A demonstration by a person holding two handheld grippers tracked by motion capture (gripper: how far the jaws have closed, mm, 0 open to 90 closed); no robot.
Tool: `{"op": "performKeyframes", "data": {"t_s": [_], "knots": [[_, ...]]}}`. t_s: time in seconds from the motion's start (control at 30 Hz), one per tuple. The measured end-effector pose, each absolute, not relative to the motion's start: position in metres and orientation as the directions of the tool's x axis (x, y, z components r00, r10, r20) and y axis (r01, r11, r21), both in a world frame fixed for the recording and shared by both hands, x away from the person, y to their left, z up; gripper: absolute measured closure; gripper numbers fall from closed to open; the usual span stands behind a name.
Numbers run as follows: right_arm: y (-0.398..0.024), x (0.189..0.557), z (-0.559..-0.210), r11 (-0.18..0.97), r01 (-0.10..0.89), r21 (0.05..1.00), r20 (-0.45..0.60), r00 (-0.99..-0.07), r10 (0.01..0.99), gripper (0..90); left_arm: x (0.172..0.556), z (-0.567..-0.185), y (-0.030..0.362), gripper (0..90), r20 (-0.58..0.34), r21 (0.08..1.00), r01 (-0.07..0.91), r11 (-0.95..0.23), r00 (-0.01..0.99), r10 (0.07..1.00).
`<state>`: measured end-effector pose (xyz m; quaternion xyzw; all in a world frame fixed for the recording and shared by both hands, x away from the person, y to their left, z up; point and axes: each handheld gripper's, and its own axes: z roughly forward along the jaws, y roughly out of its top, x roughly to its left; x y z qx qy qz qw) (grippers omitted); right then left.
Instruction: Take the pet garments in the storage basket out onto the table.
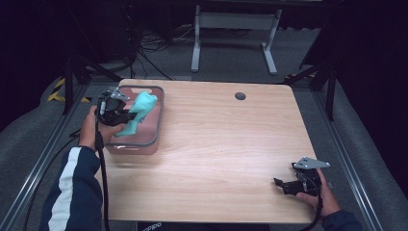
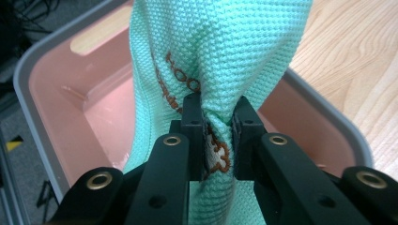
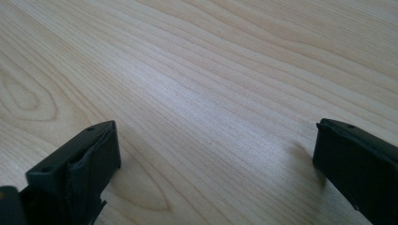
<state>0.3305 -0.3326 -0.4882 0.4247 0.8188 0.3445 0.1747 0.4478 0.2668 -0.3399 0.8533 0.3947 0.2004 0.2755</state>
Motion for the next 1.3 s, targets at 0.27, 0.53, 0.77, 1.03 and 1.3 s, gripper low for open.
{"op": "performKeyframes", "data": {"t_s": [0.27, 0.53, 0.77, 1.03, 1.3], "knots": [[-0.333, 0.330, -0.488, 0.402, 0.575, 0.713, 0.007, -0.578, 0.816, 1.4, 0.435, -0.326, 0.252, 79.0, 0.155, 0.650, 0.499, -0.574, 0.652, 0.742], [-0.333, 0.330, -0.488, 0.402, 0.575, 0.713, 0.007, -0.578, 0.816, 1.4, 0.430, -0.319, 0.235, 79.0, 0.153, 0.666, 0.455, -0.591, 0.692, 0.705], [-0.333, 0.330, -0.488, 0.402, 0.575, 0.713, 0.006, -0.578, 0.816, 1.4, 0.428, -0.314, 0.215, 79.0, 0.156, 0.673, 0.420, -0.609, 0.724, 0.672], [-0.333, 0.330, -0.488, 0.402, 0.575, 0.713, 0.007, -0.578, 0.816, 1.4, 0.429, -0.313, 0.192, 79.0, 0.164, 0.666, 0.384, -0.640, 0.761, 0.627], [-0.333, 0.330, -0.488, 0.402, 0.575, 0.713, 0.007, -0.578, 0.816, 1.4, 0.431, -0.318, 0.167, 79.0, 0.161, 0.645, 0.364, -0.672, 0.795, 0.585]]}}
